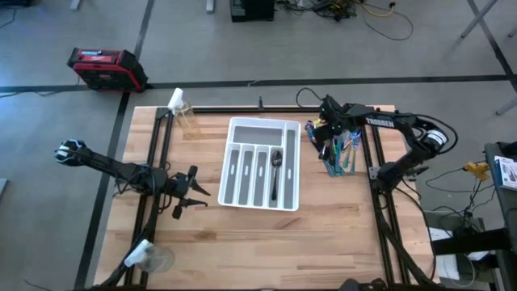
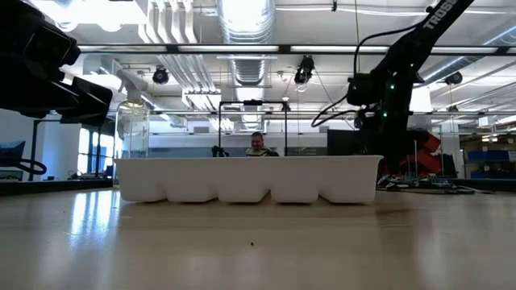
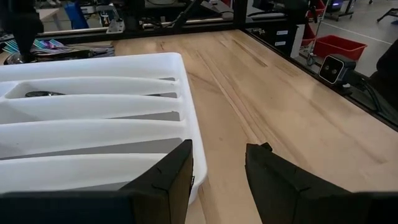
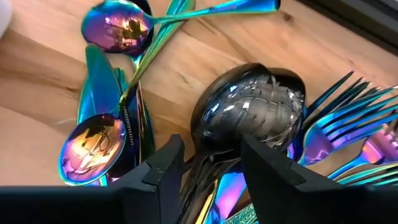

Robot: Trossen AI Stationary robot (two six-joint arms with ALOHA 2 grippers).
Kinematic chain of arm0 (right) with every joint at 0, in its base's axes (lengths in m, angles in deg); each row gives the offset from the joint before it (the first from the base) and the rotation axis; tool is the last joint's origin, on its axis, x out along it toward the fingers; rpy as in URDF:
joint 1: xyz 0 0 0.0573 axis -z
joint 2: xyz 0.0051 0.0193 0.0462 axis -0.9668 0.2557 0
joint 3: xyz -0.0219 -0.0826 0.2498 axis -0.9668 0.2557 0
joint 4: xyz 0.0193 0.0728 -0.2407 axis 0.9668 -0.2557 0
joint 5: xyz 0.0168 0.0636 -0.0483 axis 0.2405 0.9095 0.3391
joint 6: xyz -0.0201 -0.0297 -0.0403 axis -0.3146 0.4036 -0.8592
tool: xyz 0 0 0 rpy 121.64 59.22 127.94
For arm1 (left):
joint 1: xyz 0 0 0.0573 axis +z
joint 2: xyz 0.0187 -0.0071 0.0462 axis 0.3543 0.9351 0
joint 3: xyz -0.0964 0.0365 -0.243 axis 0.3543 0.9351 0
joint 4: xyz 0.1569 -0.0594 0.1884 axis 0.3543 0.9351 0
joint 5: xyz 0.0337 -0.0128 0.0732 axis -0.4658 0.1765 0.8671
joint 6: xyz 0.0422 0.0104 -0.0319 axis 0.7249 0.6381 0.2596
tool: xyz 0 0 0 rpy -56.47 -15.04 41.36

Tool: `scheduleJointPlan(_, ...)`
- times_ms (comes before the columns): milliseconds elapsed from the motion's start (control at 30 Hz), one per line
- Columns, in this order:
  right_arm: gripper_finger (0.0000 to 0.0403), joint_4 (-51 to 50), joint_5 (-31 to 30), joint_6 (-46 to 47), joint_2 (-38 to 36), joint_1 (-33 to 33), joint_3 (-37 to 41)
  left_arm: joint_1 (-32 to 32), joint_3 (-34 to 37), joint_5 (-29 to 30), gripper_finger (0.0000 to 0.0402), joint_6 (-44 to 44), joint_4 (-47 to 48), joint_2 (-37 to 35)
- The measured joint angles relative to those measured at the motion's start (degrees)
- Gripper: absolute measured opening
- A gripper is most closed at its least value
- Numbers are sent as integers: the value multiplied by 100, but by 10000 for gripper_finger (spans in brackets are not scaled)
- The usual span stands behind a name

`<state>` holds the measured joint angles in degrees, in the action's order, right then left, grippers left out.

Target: Sort silverware

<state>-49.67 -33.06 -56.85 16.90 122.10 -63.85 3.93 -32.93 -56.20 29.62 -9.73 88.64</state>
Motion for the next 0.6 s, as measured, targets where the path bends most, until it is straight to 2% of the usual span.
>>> scheduleJointPlan(267, 164, 254, -102, 113, 316, -37, -15, -2, 0, 0, 133, 1, 0, 0)
scheduleJointPlan(600, 138, -285, 9, 98, 114, -450, 29, 0, 0, 0, 133, 0, 1, 15)
